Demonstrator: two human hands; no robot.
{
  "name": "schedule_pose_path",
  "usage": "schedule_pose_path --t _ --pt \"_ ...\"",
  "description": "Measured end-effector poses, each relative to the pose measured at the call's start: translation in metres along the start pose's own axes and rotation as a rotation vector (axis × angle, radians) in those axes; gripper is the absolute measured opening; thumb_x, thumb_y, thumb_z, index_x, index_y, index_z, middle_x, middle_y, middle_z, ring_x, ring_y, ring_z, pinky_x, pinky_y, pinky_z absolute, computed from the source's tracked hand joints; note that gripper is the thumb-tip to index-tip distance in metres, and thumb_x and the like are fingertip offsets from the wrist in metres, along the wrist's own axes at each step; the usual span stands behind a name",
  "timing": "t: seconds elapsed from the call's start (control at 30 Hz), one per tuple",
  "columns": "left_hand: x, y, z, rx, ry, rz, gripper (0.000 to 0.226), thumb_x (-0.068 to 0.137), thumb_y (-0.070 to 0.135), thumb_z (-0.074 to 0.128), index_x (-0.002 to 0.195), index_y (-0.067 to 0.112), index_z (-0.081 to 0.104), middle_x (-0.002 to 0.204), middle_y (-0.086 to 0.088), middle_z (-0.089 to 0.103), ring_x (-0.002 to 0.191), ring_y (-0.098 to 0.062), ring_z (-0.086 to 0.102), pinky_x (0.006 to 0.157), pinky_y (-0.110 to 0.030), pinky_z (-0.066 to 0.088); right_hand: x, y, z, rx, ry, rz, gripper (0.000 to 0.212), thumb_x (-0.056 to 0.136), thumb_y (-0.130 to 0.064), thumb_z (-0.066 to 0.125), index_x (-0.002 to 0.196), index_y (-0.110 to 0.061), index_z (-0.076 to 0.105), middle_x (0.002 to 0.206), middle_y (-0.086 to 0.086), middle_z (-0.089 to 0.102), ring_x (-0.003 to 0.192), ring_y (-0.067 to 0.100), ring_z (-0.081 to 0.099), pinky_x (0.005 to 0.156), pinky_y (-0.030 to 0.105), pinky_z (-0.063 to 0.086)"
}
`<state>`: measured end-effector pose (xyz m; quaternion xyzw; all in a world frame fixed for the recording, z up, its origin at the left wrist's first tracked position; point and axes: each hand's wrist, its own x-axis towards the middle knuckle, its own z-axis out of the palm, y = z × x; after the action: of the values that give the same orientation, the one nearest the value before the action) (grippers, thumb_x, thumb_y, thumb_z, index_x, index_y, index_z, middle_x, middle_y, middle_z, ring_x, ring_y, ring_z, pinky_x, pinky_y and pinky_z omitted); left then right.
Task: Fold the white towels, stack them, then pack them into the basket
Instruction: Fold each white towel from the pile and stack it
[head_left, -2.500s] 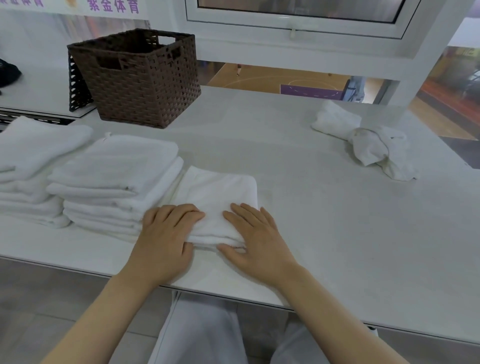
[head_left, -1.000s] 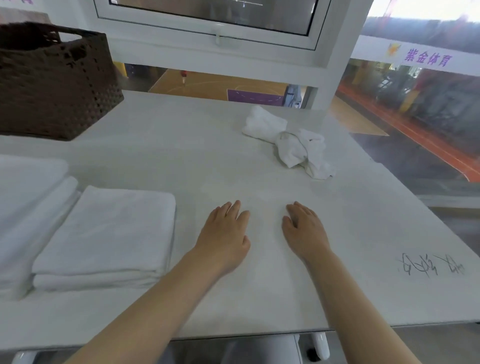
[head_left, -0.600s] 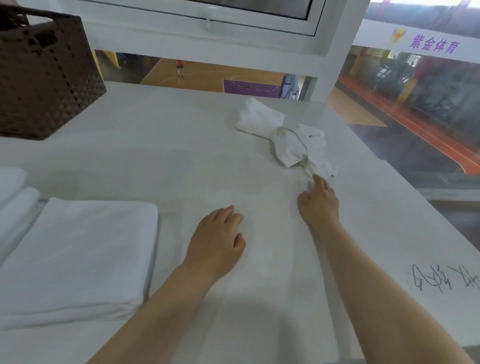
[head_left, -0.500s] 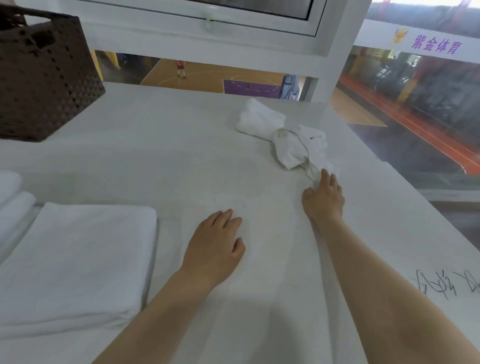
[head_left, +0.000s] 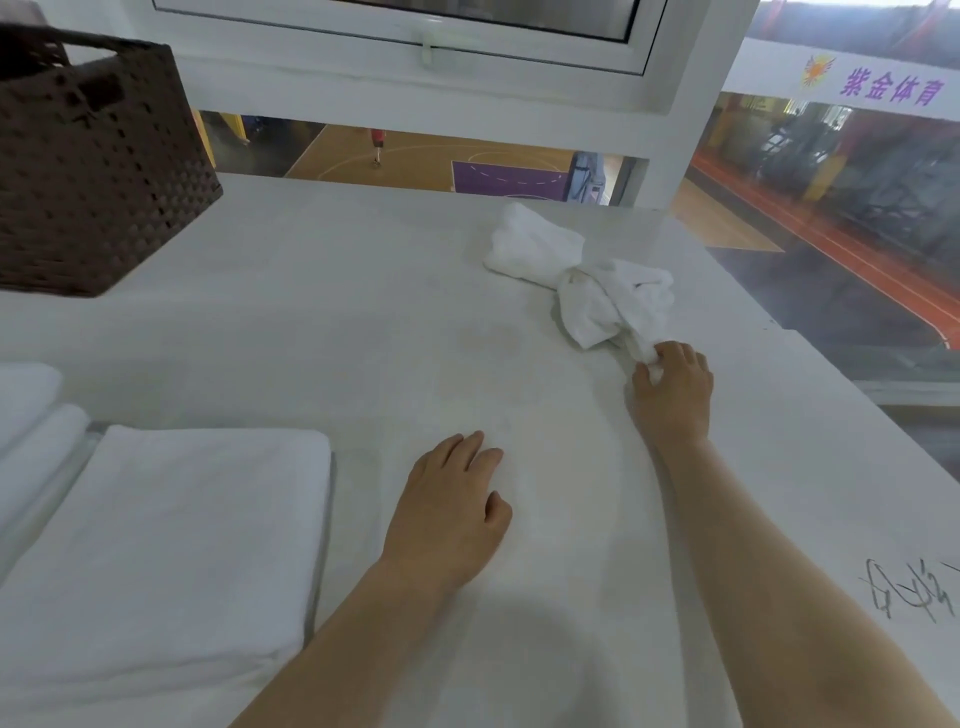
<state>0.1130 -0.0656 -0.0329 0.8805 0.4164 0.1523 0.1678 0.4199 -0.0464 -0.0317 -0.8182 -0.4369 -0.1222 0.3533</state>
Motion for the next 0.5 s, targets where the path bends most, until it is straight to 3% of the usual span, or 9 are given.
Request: schedule_pose_path --t 0.13,0.27,0.4,0.5 --pt "0.001 0.0 0.0 -0.007 -0.002 0.002 0.052 0.097 0.03 0.038 0.149 0.025 0.035 0.162 0.004 0.019 0.149 -0.013 0.011 0.119 -0.027 0.007 -0.032 -0.02 -0.01 0.169 0.039 -0.062 0.006 0.086 -0.005 0.061 0.092 -0.004 0.061 0.092 0.012 0.065 0.092 0.035 0.058 0.082 0.039 0.043" --pt "-0.001 -0.001 0.0 -0.036 0.035 0.008 0.052 0.097 0.028 0.041 0.148 0.024 0.035 0.16 0.005 0.026 0.147 -0.012 0.018 0.119 -0.026 0.01 -0.072 -0.048 -0.018 0.32 0.062 -0.172 0.019 0.09 -0.006 0.058 0.107 -0.008 0.066 0.1 0.006 0.066 0.092 0.022 0.06 0.08 0.034 0.047" --pt "-0.004 0.001 -0.005 -0.182 0.098 -0.017 0.064 0.095 0.022 0.05 0.153 0.023 0.023 0.156 0.005 0.032 0.142 -0.011 0.028 0.116 -0.023 0.019 -0.103 -0.073 -0.025 0.362 -0.093 -0.3 0.021 0.092 -0.013 0.055 0.109 -0.015 0.067 0.101 -0.004 0.064 0.089 0.014 0.059 0.075 0.023 0.045" --pt "-0.006 0.003 -0.007 -0.299 0.13 0.004 0.075 0.096 0.02 0.053 0.155 0.032 0.009 0.161 0.008 0.017 0.145 -0.008 0.021 0.114 -0.02 0.024 -0.123 -0.086 -0.029 0.345 -0.158 -0.407 0.019 0.091 -0.014 0.059 0.107 -0.016 0.07 0.097 -0.008 0.066 0.087 0.007 0.059 0.075 0.012 0.042"
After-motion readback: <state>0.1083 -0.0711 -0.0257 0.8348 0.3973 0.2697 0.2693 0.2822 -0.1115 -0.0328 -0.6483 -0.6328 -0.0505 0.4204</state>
